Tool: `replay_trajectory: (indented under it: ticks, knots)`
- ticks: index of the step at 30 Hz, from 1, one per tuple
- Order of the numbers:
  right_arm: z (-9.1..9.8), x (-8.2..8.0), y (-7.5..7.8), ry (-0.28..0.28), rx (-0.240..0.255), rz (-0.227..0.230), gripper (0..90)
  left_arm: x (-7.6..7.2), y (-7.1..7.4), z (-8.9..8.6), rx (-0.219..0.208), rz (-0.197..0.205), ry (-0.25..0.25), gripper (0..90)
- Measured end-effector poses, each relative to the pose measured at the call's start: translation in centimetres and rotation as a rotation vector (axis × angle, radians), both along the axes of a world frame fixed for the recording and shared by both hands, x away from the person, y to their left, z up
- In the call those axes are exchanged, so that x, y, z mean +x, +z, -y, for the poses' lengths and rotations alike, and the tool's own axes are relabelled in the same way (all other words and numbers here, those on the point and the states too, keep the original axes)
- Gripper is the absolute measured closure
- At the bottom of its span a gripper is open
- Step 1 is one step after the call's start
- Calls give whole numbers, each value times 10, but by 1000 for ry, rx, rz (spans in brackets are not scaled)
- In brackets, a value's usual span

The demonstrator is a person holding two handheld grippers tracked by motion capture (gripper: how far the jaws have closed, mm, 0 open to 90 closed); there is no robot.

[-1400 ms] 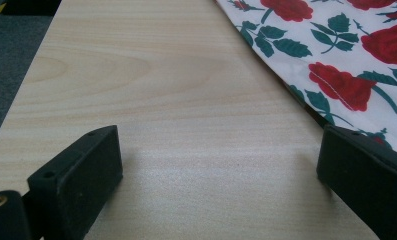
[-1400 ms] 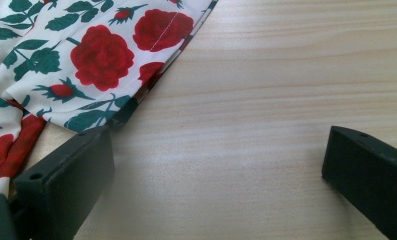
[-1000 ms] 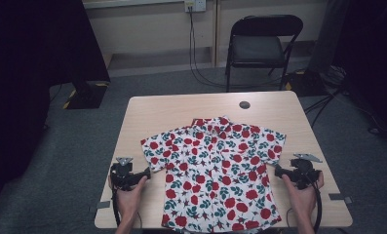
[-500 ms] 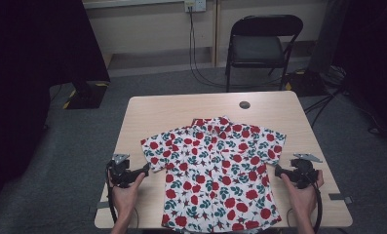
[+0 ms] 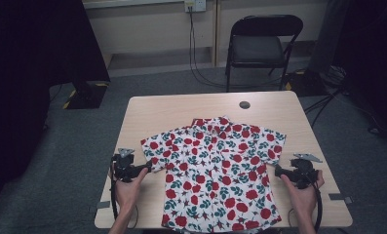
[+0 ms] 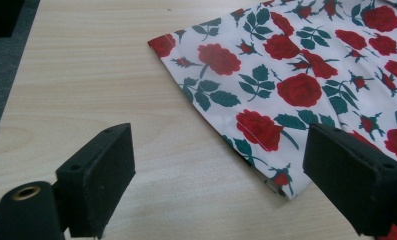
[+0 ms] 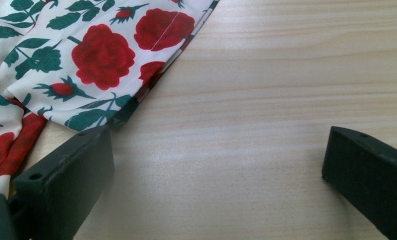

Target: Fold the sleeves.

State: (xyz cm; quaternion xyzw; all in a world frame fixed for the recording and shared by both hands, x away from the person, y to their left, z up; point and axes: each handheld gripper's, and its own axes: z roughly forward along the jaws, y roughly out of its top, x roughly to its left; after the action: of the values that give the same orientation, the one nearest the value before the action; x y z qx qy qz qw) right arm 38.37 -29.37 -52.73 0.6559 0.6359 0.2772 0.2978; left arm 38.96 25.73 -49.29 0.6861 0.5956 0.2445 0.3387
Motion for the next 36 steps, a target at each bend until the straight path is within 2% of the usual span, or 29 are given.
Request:
replay_trajectory:
  ticks: [5, 7, 8, 13, 16, 19, 20, 27, 30, 34, 36]
  knots:
    - [0, 0, 0, 0, 0, 0, 0, 7, 3, 5, 1, -14, -10, 119]
    - [0, 0, 0, 0, 0, 0, 0, 9, 5, 7, -12, -8, -19, 125]
    - [0, 0, 0, 0, 0, 0, 0, 12, 6, 11, 5, -13, -29, 124]
    - [0, 0, 0, 0, 0, 0, 0, 15, 9, 14, 13, -13, -47, 136]
    - [0, 0, 0, 0, 0, 0, 0, 18, 15, 14, -7, 8, -63, 136]
    - [0, 0, 0, 0, 0, 0, 0, 20, 18, 15, -8, 12, -83, 115]
    - [0, 0, 0, 0, 0, 0, 0, 24, 21, 15, -25, 12, -90, 115]
    - [0, 0, 0, 0, 0, 0, 0, 38, 30, 14, -10, 15, -81, 153]
    - [0, 0, 0, 0, 0, 0, 0, 44, 32, 11, -21, 9, -80, 189]
    - [0, 0, 0, 0, 0, 0, 0, 56, 33, 2, -36, 17, -62, 227]
    - [0, 0, 0, 0, 0, 0, 0, 60, 33, -3, -29, 16, -53, 259]
